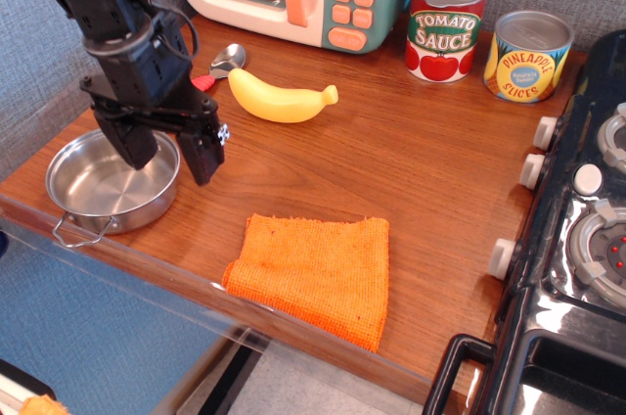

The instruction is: Move the pot to the bottom left of the table.

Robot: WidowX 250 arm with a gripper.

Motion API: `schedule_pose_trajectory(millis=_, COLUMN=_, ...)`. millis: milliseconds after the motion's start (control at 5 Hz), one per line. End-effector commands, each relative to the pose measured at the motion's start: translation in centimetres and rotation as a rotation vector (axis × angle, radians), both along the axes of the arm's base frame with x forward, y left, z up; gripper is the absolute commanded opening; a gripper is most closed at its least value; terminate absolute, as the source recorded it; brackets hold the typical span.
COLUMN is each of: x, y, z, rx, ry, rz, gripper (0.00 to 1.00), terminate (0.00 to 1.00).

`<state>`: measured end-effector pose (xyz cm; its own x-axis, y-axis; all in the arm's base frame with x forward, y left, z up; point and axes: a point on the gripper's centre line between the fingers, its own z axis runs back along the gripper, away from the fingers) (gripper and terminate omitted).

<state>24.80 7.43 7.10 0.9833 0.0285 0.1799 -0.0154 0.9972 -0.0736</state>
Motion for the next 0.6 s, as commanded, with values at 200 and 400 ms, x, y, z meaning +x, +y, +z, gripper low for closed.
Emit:
schedule_pose_trajectory(millis=200, x=-0.85, y=-1.69, z=1.02, rx=0.072, ry=-0.004, rz=-0.071, gripper=1.0, terminate=0.0)
schedule_pose_trajectory(millis=400, x=-0.85, y=-1.69, z=1.02, rx=0.072, ry=-0.004, rz=-0.071, gripper=1.0, terminate=0.0)
